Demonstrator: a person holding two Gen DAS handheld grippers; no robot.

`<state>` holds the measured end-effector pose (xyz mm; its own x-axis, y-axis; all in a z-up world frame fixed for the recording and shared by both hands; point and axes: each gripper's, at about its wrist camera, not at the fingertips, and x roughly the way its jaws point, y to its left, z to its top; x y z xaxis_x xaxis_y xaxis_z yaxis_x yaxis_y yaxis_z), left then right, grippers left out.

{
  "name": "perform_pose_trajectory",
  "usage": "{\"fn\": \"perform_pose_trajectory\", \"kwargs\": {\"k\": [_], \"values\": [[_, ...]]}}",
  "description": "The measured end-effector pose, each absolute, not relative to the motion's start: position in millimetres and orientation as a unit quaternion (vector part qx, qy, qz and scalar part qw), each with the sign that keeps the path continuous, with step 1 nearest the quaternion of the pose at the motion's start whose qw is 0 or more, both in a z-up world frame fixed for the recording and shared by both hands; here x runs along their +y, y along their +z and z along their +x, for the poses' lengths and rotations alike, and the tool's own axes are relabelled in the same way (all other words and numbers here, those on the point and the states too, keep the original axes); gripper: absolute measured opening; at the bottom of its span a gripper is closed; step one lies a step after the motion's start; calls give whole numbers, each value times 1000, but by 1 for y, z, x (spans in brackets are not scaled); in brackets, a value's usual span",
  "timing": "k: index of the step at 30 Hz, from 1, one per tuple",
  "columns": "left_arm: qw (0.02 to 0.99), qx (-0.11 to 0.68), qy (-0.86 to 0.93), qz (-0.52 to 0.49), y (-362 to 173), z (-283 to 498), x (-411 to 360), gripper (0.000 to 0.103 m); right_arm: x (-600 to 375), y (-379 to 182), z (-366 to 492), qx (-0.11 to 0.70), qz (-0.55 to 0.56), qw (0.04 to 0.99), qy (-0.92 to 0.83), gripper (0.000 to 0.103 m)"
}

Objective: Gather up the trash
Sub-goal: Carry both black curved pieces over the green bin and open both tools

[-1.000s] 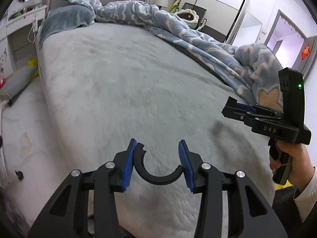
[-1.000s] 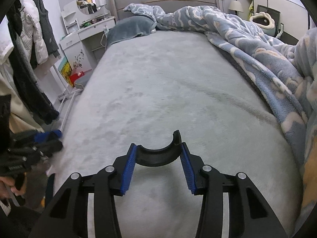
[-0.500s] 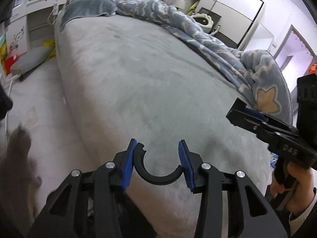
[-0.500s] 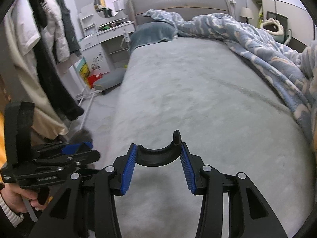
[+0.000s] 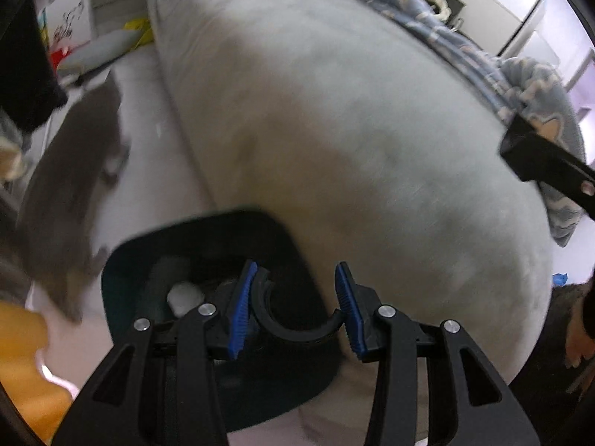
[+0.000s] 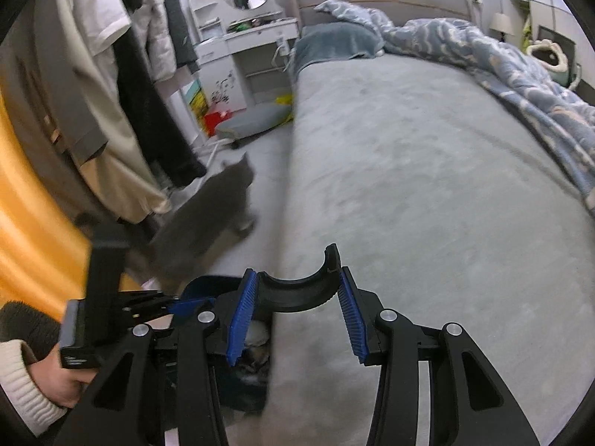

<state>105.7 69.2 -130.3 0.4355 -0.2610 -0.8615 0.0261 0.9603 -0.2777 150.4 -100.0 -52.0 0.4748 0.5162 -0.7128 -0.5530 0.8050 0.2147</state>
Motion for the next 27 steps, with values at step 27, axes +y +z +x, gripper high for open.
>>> {"fn": "perform_pose_trajectory", "kwargs": {"k": [27], "values": [[810, 558, -6, -180, -159, 45, 173, 74, 6, -114, 126, 472, -103, 795, 367, 45]]}}
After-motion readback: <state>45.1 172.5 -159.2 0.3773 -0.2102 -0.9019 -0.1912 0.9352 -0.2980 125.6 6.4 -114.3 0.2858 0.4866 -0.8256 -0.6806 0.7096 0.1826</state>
